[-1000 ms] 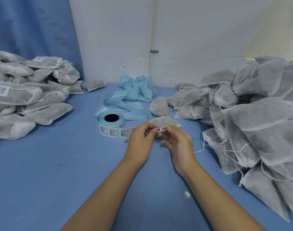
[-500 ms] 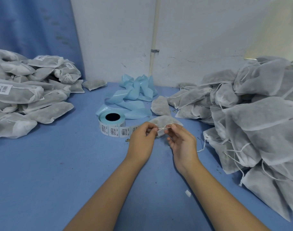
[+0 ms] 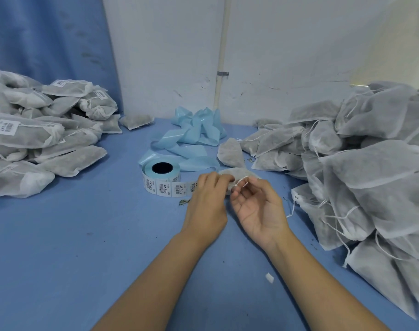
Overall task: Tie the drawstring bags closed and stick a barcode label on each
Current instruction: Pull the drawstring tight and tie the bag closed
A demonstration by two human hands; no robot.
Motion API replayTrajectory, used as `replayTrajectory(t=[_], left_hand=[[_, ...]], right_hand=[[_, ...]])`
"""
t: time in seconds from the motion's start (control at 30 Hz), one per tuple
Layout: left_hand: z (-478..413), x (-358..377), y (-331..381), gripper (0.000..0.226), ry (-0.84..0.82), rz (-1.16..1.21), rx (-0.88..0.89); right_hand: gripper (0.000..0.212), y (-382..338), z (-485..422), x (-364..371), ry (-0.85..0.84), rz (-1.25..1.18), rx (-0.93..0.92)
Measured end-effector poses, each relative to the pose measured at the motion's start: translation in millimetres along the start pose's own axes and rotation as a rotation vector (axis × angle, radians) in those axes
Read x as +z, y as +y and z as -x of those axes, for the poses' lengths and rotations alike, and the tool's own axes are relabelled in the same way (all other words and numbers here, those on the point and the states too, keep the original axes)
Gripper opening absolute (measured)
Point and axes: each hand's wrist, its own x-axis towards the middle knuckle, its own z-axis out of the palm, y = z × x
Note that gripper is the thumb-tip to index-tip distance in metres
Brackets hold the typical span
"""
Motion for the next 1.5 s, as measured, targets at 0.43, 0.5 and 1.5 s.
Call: replayTrajectory(t=[0.43,0.5,1.5], left_hand=[[-5,-8,-2,0.011,0.310,0.330,-0.159],[-7,-11,3,0.011,0.356,0.492,-0.203],[-14,-13,4,0.046,0.293,0.518,-0.459]], right_hand=[[0.004,-6,2,-1,-0.017,0.067,0.048],[0.004,-6,1,-3,0.004,0.115,0.030],[0.004,14,-6,-8,0.251,0.568,-0.250]])
